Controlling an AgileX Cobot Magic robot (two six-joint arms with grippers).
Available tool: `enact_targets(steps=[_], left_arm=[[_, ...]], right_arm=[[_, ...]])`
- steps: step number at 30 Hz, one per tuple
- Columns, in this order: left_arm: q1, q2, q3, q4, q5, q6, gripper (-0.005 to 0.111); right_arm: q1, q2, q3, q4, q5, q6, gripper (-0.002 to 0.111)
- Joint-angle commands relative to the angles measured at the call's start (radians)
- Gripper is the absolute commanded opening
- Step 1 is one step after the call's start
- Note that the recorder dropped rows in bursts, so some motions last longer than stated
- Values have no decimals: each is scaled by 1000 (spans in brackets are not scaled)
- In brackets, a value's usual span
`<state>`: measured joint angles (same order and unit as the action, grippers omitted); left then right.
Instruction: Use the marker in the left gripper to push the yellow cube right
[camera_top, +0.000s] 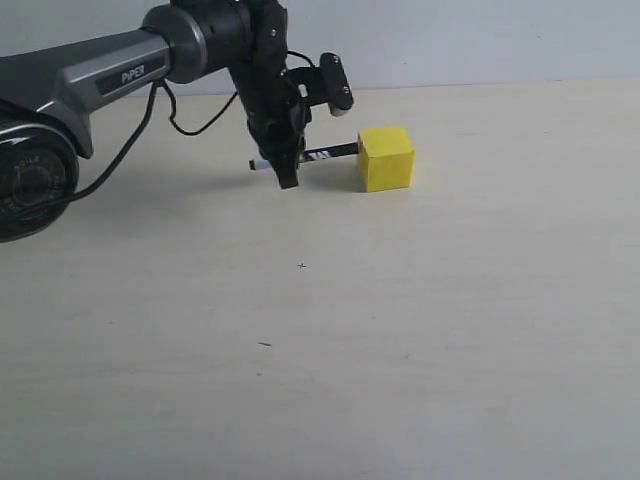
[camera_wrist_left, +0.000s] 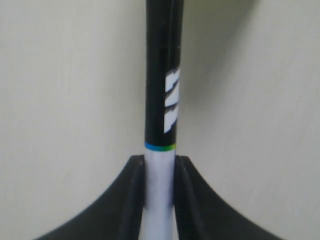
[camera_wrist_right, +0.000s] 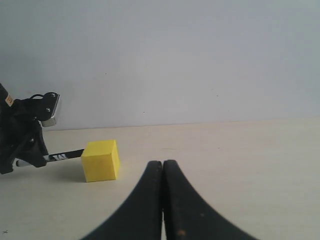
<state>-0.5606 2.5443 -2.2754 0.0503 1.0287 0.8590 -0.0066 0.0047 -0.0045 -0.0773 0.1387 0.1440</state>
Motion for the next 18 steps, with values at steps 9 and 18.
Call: enact_targets(steps=[9,18], left_arm=[[-2,-3,-8,0,-11,-36,0],[4,-3,-8,0,23,-44,0]], right_arm=[[-1,-5,4,-2,-5,-3,0],[-1,-5,4,-2,-5,-3,0]])
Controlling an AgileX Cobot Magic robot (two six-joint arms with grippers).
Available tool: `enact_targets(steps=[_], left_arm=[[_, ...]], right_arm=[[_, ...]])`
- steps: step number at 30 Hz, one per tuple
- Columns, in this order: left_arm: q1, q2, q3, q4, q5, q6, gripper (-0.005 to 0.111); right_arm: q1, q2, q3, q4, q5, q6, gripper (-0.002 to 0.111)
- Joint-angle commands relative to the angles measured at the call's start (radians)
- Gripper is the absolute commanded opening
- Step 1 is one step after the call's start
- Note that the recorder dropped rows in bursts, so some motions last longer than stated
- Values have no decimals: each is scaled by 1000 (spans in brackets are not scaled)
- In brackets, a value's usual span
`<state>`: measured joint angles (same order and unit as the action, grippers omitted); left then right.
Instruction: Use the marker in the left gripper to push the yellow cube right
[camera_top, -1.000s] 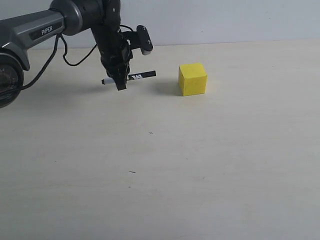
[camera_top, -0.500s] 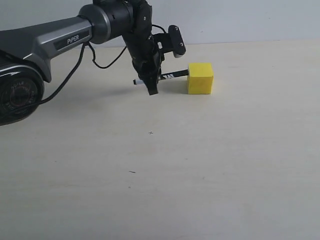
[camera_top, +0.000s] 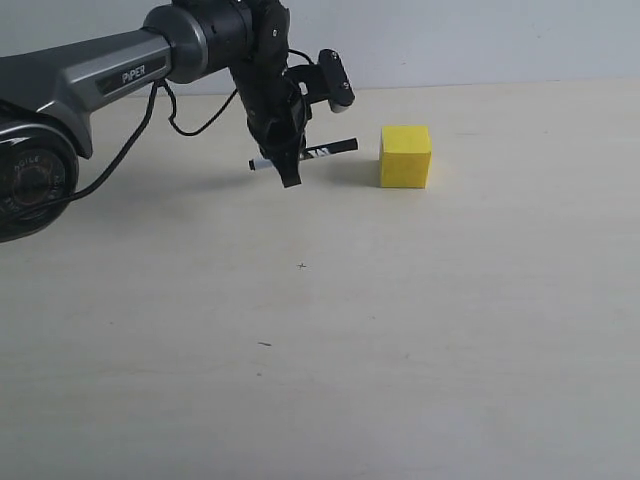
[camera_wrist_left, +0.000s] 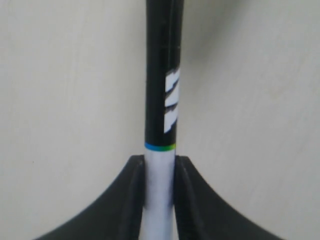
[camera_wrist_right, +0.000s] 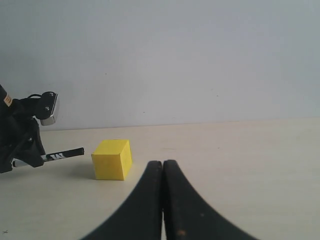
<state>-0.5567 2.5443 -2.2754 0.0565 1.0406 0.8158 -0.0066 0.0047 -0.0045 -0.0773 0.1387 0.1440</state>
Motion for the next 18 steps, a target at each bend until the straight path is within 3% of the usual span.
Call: enact_targets(steps=[1,18], left_arm=[[0,-3,-8,-6,11,-1,0],[0,-3,-8,-6,12,36,0]], right_arm=[[-1,-5,4,-2,-5,-3,0],[-1,-5,4,-2,-5,-3,0]])
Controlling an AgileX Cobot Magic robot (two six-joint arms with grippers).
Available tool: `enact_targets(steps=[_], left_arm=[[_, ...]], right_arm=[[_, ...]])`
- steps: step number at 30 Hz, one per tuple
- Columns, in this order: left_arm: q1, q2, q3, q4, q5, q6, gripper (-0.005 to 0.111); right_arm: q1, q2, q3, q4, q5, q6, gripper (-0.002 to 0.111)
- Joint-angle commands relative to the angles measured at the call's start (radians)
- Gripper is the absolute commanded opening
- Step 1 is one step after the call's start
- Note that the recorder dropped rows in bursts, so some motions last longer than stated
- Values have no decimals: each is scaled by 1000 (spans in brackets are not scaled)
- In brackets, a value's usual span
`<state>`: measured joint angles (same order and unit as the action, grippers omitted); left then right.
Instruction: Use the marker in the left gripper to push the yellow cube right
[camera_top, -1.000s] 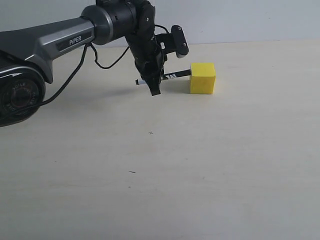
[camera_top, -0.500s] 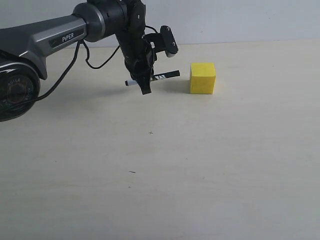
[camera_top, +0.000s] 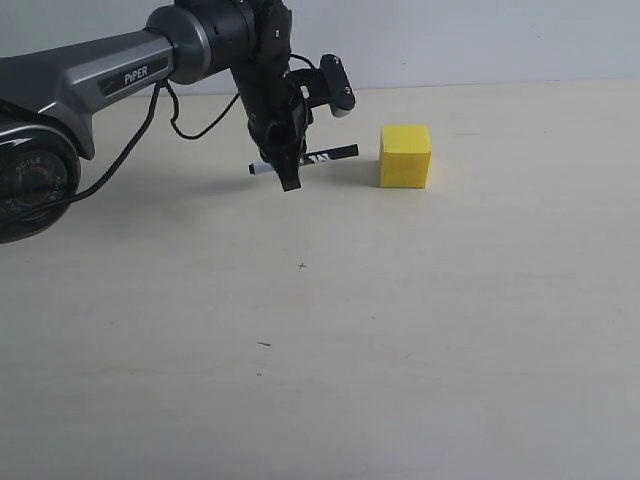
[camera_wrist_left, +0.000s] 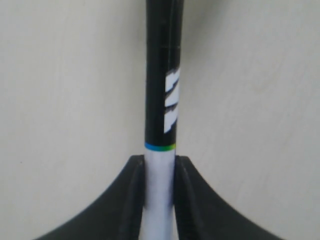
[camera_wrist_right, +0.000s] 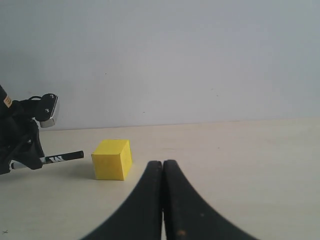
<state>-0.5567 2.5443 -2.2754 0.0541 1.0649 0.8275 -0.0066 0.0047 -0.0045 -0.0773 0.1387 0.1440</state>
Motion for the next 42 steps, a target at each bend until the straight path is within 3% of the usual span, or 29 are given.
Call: enact_targets(steps=[1,6,19,28,42], left_arm=[[0,-3,-13,-4,-2,25,0],[0,14,-97,-11,156,48,0],[-8,18,-117,-7,154,73,0],[-71,30,-117,28,122,133,0],[-58,50,-119,26,67,119,0]], right_arm=[[-1,-5,4,-2,-5,-3,0],[-1,-5,4,-2,-5,-3,0],[-1,-5,4,-2,-5,-3,0],[-1,-5,4,-2,-5,-1,0],[-1,-5,4,-2,-5,-2,0]])
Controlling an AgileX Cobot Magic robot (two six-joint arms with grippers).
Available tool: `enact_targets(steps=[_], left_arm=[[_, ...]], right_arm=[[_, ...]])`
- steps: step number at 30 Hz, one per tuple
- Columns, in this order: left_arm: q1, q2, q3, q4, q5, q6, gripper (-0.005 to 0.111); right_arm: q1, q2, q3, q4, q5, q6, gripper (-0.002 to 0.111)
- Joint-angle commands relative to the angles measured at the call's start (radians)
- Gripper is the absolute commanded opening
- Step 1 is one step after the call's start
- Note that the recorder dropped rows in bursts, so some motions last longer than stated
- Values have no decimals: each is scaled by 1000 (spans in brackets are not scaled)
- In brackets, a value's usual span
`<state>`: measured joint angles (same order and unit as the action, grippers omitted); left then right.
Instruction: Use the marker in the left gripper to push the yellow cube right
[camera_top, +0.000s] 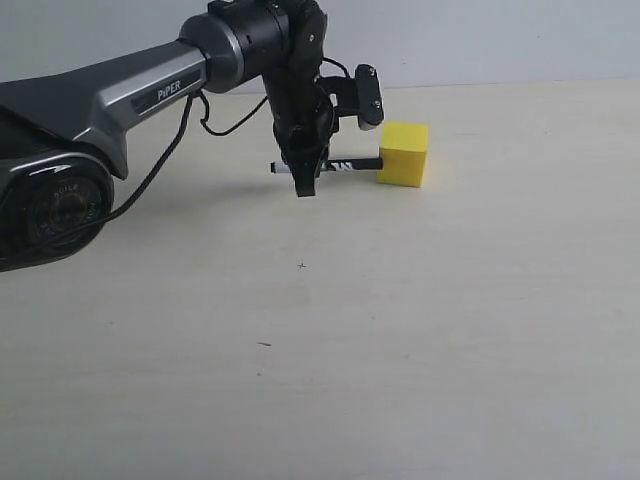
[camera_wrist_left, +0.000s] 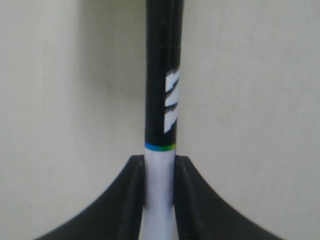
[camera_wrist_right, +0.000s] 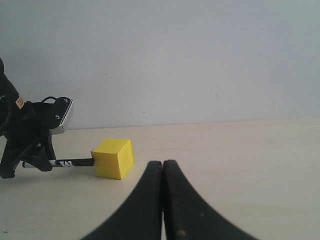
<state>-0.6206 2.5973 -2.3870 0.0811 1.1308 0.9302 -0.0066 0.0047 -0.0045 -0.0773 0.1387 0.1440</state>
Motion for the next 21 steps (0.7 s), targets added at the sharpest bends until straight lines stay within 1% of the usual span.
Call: enact_targets(steps=[1,3,4,8,13,17,21], left_arm=[[6,-7,-8,-14,30,50,0],[6,-14,-8,-63,90,145,0],[6,-18,-8,-81,90,171,0],[14,-52,-8,-81,90,169,0],[64,-108,-8,-126,63,169,0],[113,-99,-8,-145,22,167,0],[121,-54,-8,-141,15,167,0]], right_arm=[[-1,-5,4,-2,-5,-2,0],[-1,-5,4,-2,-5,-2,0],[-1,-5,4,-2,-5,-2,0],[-1,-5,4,-2,-5,-2,0],[-1,-5,4,-2,-5,-2,0],[-1,-5,4,-2,-5,-2,0],[-1,-5,4,-2,-5,-2,0]])
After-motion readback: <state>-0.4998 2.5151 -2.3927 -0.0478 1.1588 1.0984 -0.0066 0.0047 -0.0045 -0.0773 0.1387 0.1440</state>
